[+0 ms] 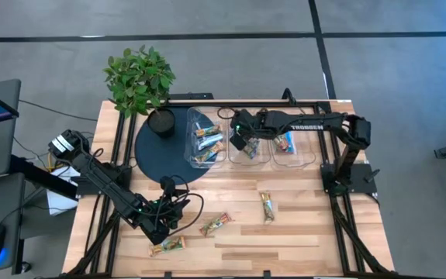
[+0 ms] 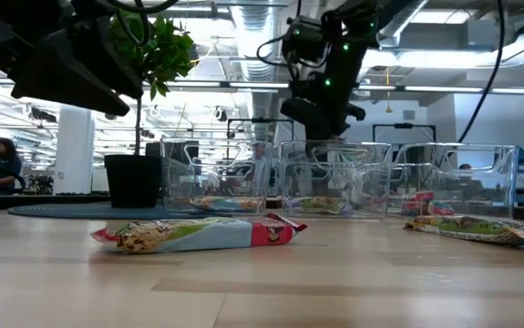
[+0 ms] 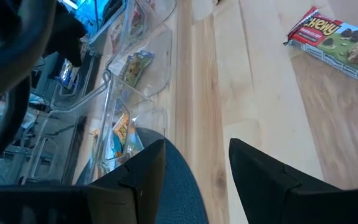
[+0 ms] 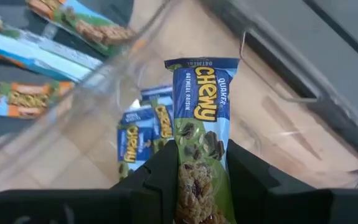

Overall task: Pick and place Granola Bars by type
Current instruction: Put the blue granola bar into the middle transparent bin

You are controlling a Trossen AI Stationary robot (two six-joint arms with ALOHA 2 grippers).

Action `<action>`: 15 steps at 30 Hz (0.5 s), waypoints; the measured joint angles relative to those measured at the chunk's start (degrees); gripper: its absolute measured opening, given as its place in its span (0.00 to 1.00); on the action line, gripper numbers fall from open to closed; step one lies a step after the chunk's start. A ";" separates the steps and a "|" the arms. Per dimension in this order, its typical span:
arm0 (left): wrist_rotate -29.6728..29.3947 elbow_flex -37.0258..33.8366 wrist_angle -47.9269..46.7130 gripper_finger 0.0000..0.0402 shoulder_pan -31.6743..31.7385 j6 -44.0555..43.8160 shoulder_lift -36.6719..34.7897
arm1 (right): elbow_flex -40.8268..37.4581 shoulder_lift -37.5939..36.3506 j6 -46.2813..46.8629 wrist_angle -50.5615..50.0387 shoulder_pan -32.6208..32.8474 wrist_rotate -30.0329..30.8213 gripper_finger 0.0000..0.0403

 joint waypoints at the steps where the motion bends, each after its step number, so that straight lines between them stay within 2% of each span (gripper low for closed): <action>1: 0.21 0.00 0.02 0.43 0.00 -0.07 0.00 | -0.61 0.00 0.01 0.33 -0.09 -0.18 0.25; 9: 0.34 0.00 0.02 0.43 0.00 -0.55 0.00 | -6.99 0.00 -0.11 7.58 -0.46 -2.29 0.25; 15: 0.30 0.00 0.11 0.43 0.00 -0.53 0.00 | -7.42 0.00 -1.08 8.27 -0.45 -2.92 0.25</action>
